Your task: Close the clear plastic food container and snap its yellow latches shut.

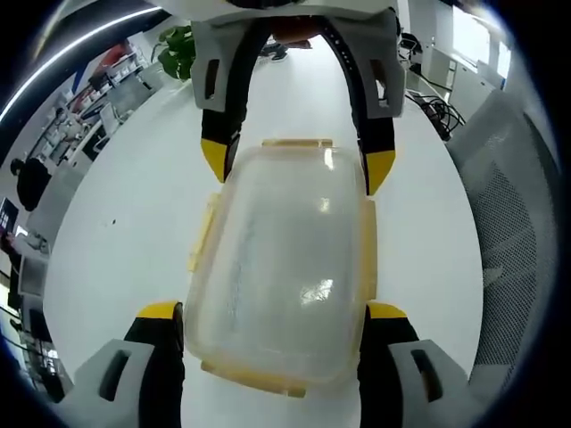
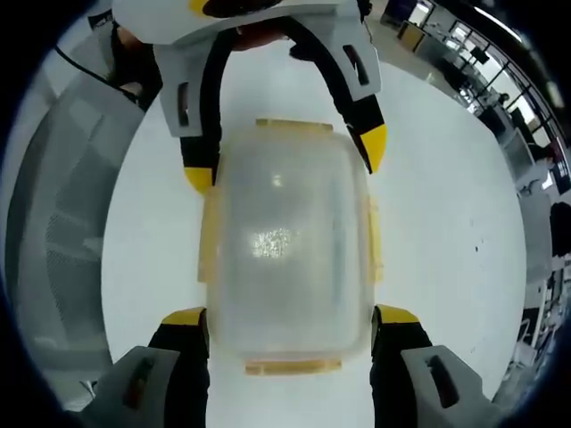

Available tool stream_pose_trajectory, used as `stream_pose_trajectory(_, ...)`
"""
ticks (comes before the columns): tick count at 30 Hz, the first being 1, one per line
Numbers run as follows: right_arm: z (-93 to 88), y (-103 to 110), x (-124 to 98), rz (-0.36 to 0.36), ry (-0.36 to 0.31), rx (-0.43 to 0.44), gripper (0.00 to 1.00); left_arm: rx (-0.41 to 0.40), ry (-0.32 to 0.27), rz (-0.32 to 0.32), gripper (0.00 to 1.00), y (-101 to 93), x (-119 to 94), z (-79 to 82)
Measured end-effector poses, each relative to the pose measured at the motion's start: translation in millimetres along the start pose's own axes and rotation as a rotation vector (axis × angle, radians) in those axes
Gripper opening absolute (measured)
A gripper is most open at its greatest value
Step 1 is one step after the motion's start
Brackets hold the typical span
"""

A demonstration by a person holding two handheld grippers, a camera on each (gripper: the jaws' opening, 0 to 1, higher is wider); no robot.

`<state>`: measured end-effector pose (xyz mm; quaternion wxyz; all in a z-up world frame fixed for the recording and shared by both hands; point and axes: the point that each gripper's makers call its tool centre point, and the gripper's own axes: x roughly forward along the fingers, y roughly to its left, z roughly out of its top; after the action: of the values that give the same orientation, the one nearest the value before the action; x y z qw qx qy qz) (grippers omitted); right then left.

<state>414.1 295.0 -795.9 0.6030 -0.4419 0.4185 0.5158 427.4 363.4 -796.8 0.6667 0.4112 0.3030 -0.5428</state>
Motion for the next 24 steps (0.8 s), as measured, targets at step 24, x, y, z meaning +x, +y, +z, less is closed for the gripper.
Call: stream_pose_trajectory(24, -7.0, 3.3, -0.6, -0.054, -0.004, 0.039, 0.89, -0.014, 0.007, 0.037, 0.93, -0.4, -2.2, -3.4)
